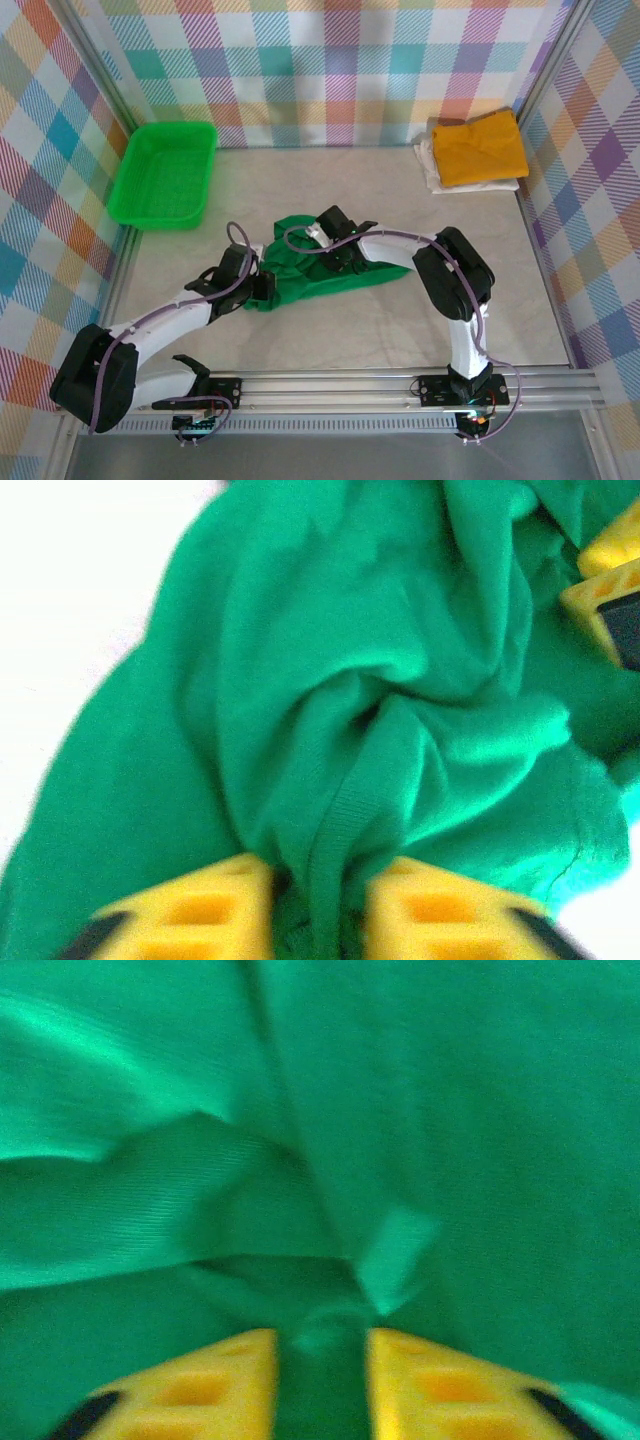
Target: Fold and stack the t-shirts
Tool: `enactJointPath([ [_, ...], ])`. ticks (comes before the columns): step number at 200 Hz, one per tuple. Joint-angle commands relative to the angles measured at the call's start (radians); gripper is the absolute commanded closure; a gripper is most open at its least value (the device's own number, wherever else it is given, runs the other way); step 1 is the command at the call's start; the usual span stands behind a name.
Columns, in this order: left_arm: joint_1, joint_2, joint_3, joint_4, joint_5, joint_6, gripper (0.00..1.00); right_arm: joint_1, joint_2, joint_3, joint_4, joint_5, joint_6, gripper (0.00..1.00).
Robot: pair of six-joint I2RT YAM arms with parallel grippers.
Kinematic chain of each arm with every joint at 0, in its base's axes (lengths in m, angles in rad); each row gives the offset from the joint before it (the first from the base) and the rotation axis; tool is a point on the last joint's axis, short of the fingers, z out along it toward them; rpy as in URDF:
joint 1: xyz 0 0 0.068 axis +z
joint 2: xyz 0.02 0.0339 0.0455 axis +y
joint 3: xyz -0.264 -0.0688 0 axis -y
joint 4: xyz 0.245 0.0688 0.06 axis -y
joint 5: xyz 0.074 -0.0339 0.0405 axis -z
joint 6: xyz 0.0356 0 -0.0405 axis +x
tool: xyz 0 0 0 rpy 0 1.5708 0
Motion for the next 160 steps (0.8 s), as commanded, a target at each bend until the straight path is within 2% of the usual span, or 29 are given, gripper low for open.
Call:
enactJointPath([
  [1,-0.003,-0.062,0.041,-0.012,-0.124,-0.035,0.95,-0.013,-0.038,0.044,0.008,0.1,-0.012,0.96],
  [11,-0.002,-0.11,0.041,-0.02,-0.164,-0.044,1.0,-0.03,-0.081,0.041,-0.005,0.089,0.024,1.0],
  [33,0.016,-0.216,0.029,-0.04,-0.228,-0.072,1.0,-0.102,-0.188,0.03,-0.057,0.0,0.141,1.0],
  [77,0.082,-0.317,0.039,-0.068,-0.169,-0.078,1.0,-0.329,-0.397,-0.057,-0.103,-0.183,0.389,1.0],
  [90,0.089,-0.296,0.041,-0.048,-0.115,-0.05,0.99,-0.362,-0.441,-0.116,-0.051,-0.248,0.363,1.0],
  [101,0.089,-0.263,0.052,-0.06,-0.112,-0.057,0.99,-0.361,-0.453,-0.14,-0.021,-0.282,0.318,1.0],
  [106,0.089,-0.244,0.055,-0.061,-0.106,-0.059,1.0,-0.361,-0.444,-0.134,-0.035,-0.291,0.315,0.92],
  [115,0.089,-0.214,0.06,-0.061,-0.096,-0.059,1.0,-0.36,-0.414,-0.114,-0.074,-0.334,0.296,0.71],
  [121,0.089,-0.196,0.063,-0.061,-0.093,-0.061,1.0,-0.357,-0.391,-0.108,-0.085,-0.389,0.275,0.63],
  [127,0.089,-0.183,0.065,-0.057,-0.091,-0.064,0.91,-0.342,-0.368,-0.1,-0.095,-0.416,0.26,0.6],
  [139,0.089,-0.166,0.064,-0.046,-0.086,-0.065,0.53,-0.277,-0.331,-0.085,-0.105,-0.397,0.2,0.55],
  [160,0.09,-0.155,0.065,-0.025,-0.083,-0.055,0.2,-0.124,-0.252,-0.035,-0.109,-0.278,0.04,0.43],
])
